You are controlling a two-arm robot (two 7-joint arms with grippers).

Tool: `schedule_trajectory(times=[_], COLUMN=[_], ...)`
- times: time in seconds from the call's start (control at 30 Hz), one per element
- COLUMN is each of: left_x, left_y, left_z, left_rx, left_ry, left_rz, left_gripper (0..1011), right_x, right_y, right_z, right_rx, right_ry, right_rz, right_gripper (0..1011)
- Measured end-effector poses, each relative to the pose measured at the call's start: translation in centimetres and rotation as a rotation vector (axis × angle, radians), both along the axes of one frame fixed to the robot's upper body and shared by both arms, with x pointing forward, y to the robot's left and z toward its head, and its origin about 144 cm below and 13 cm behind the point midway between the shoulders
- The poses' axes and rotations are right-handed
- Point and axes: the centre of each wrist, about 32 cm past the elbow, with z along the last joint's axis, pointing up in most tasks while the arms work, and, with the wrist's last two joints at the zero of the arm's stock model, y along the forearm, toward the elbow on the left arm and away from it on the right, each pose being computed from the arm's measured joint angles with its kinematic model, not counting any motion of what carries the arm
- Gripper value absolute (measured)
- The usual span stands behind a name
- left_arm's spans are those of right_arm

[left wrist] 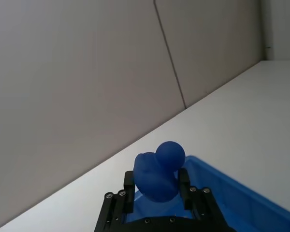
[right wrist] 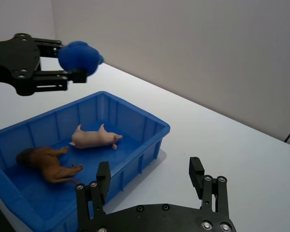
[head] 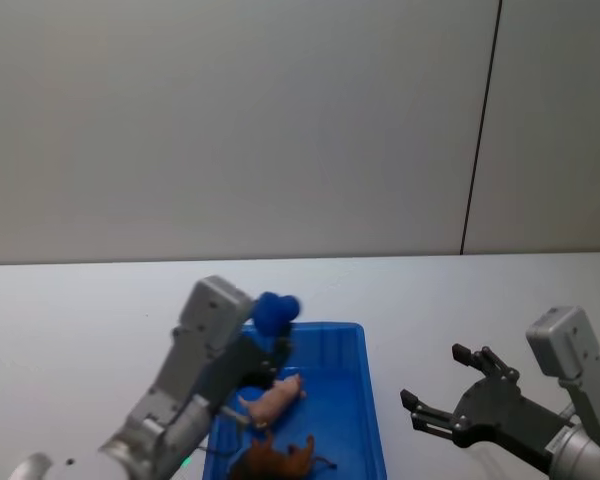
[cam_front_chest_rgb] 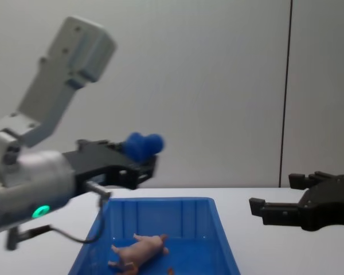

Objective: Pick up the two dolls from the table and place them into the box.

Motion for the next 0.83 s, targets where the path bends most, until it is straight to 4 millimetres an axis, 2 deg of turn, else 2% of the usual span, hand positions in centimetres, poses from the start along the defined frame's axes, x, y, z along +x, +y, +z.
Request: schedule_trajectory(times=[0.27, 0.57, 0.83], left_x=[1.3, 1.7, 1.5], left_y=[-2.1, -2.0, -0.8], left_z=[0.2, 0.2, -0.1], left_rx=[-0.008, -0.015, -0.029], left_ry=[-0.023, -0.042, -0.061], left_rz=[-0.098, -0.151, -0.162], left_gripper=[756, 1003, 1003], right_x=[0.0, 0.0, 0.0], right_y=[0.0, 0.0, 0.0], right_z=[0.0, 0.0, 0.0], right_rx=[0.000, 0.000, 0.000], right_ry=[0.000, 0.000, 0.000], right_rz=[0.000, 0.000, 0.000], right_gripper=[1001, 1001, 1001])
